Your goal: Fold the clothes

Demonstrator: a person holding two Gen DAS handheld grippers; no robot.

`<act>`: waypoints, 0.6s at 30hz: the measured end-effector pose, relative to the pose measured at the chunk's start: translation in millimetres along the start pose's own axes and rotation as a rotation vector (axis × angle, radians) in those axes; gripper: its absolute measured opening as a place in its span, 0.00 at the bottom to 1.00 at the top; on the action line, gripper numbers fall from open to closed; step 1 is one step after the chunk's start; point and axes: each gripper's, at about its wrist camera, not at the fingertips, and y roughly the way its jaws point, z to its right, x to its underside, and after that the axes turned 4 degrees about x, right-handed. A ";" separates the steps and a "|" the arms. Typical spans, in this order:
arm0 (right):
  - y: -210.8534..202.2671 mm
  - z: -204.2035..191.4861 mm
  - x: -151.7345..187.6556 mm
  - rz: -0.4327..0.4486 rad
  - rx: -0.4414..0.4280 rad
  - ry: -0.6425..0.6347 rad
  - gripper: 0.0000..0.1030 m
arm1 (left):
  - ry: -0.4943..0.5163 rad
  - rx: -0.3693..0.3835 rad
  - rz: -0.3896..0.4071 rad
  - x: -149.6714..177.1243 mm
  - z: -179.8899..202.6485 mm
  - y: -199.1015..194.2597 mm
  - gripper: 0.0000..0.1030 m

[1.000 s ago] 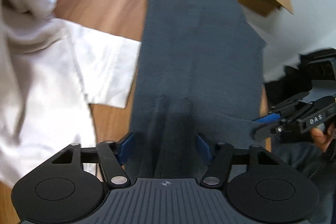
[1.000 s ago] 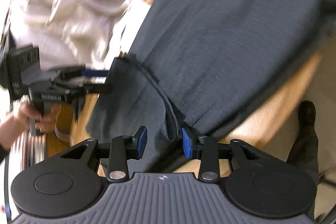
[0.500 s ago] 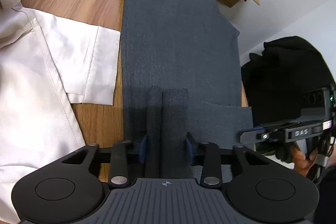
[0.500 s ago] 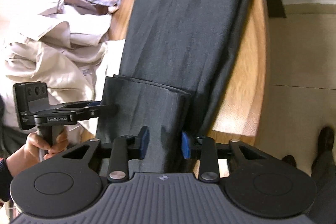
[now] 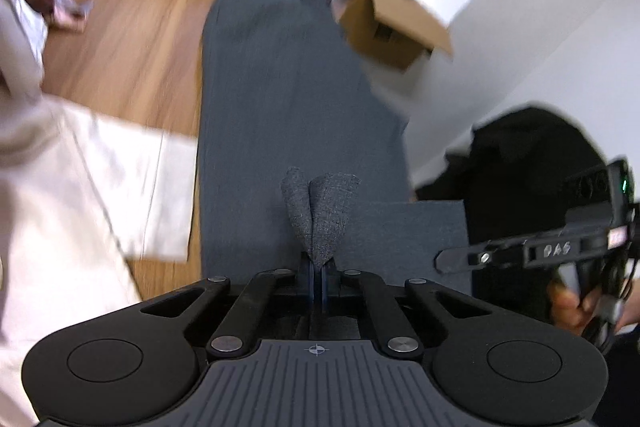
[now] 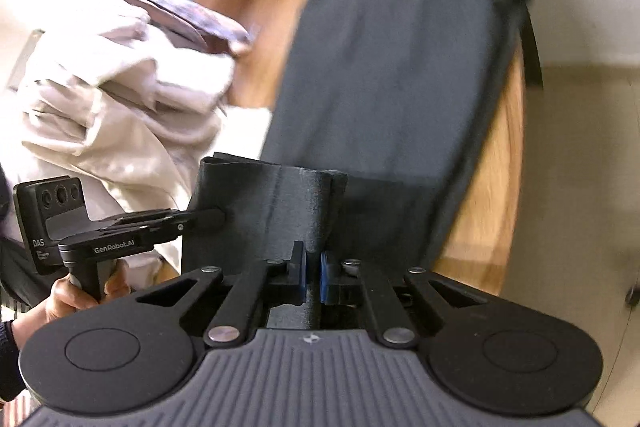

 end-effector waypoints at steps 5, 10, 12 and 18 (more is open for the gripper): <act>-21.0 -4.6 -45.2 0.124 0.018 -0.033 0.07 | 0.035 0.002 0.092 -50.5 7.3 5.5 0.05; -11.7 10.6 -92.5 0.147 0.050 -0.017 0.07 | 0.061 -0.018 0.086 -91.4 -1.3 41.6 0.05; -1.7 18.6 -108.4 0.147 0.069 -0.020 0.07 | 0.039 -0.021 0.075 -103.8 -11.6 57.4 0.05; 40.9 47.4 -142.3 0.094 0.101 -0.006 0.07 | -0.007 -0.059 0.001 -122.2 -45.2 100.2 0.05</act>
